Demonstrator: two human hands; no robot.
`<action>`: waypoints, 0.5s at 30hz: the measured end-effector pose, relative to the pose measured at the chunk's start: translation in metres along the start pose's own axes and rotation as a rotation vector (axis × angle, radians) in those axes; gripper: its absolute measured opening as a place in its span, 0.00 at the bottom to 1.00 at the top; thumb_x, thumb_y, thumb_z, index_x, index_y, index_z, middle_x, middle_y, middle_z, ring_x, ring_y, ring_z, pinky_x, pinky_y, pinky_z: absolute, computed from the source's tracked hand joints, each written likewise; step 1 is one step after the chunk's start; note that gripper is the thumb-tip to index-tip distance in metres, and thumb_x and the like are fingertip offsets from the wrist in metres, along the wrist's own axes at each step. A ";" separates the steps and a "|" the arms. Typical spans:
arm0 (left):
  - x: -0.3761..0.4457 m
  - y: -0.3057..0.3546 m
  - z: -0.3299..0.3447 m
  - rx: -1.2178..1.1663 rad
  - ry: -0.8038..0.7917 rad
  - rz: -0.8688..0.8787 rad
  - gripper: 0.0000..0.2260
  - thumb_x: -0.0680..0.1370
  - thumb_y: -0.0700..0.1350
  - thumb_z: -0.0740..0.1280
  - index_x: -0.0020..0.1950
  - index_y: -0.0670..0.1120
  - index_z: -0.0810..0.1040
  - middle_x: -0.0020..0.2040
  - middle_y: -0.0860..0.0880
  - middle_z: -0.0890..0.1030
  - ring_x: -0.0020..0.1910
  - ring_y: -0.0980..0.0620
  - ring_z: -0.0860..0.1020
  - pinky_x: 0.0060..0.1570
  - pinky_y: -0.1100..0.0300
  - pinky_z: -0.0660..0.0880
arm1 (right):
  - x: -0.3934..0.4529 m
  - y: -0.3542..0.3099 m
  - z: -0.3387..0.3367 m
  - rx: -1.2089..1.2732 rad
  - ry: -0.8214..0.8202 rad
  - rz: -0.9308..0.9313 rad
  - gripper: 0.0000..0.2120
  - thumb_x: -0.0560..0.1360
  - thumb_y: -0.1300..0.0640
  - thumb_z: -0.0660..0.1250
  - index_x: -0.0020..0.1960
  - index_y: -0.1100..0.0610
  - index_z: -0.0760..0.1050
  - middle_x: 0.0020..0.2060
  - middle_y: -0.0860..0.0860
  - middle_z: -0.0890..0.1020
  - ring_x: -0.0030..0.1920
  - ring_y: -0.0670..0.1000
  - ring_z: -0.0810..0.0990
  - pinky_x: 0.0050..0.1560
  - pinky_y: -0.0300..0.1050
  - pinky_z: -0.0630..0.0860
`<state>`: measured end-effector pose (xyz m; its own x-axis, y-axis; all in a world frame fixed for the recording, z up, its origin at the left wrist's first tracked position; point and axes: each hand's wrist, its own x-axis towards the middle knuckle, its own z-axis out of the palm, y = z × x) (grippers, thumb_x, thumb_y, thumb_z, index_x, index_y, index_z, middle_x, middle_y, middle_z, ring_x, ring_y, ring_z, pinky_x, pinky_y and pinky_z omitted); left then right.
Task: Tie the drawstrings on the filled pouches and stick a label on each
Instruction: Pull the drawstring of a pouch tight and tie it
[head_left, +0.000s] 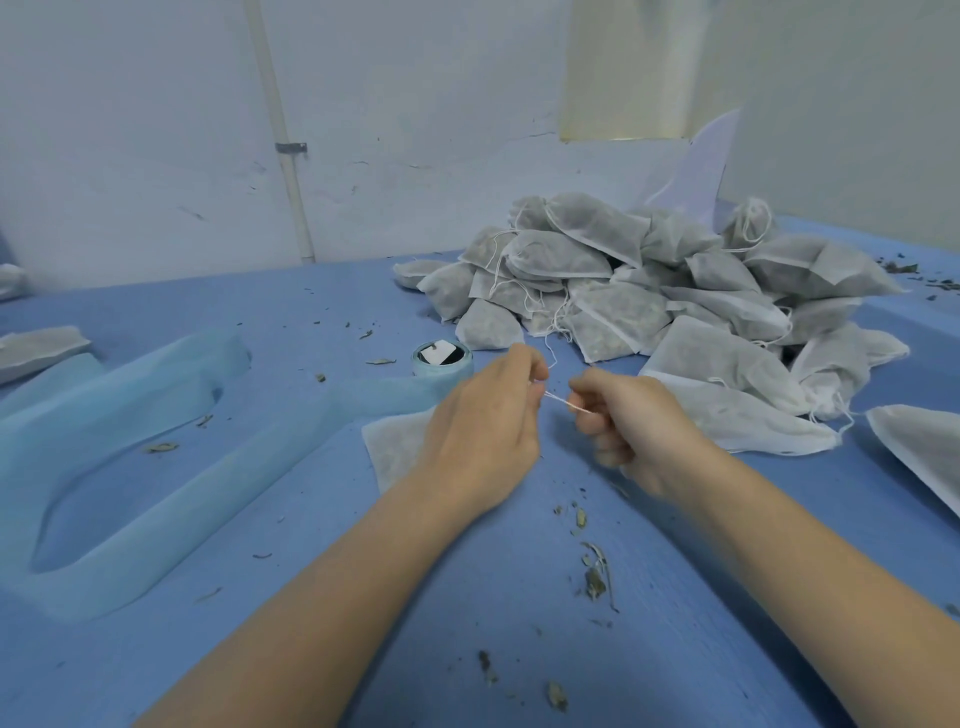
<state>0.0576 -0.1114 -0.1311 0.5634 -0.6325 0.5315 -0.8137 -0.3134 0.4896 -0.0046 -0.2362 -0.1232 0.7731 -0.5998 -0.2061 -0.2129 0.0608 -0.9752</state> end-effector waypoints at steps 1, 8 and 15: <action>0.000 0.000 -0.001 -0.017 0.025 0.017 0.05 0.81 0.43 0.57 0.55 0.46 0.70 0.47 0.50 0.78 0.47 0.47 0.75 0.47 0.49 0.70 | 0.000 -0.001 -0.002 0.052 -0.066 0.054 0.15 0.77 0.56 0.61 0.31 0.57 0.70 0.19 0.47 0.65 0.18 0.45 0.54 0.18 0.35 0.51; 0.002 -0.001 0.005 -0.235 0.145 -0.063 0.04 0.79 0.40 0.62 0.46 0.49 0.70 0.40 0.55 0.78 0.37 0.56 0.75 0.40 0.62 0.70 | -0.007 0.001 0.000 0.780 -0.337 0.138 0.04 0.65 0.60 0.60 0.33 0.59 0.72 0.20 0.45 0.60 0.20 0.45 0.50 0.21 0.36 0.48; 0.001 -0.005 0.008 -0.447 0.209 -0.264 0.05 0.75 0.42 0.68 0.40 0.50 0.75 0.35 0.59 0.79 0.39 0.56 0.78 0.44 0.65 0.71 | -0.007 0.006 0.008 0.835 -0.349 -0.018 0.20 0.64 0.64 0.57 0.54 0.60 0.77 0.22 0.46 0.62 0.25 0.45 0.49 0.21 0.36 0.50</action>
<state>0.0608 -0.1161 -0.1380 0.7932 -0.4054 0.4544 -0.5267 -0.0823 0.8460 -0.0067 -0.2249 -0.1284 0.9385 -0.3380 -0.0706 0.1981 0.6944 -0.6918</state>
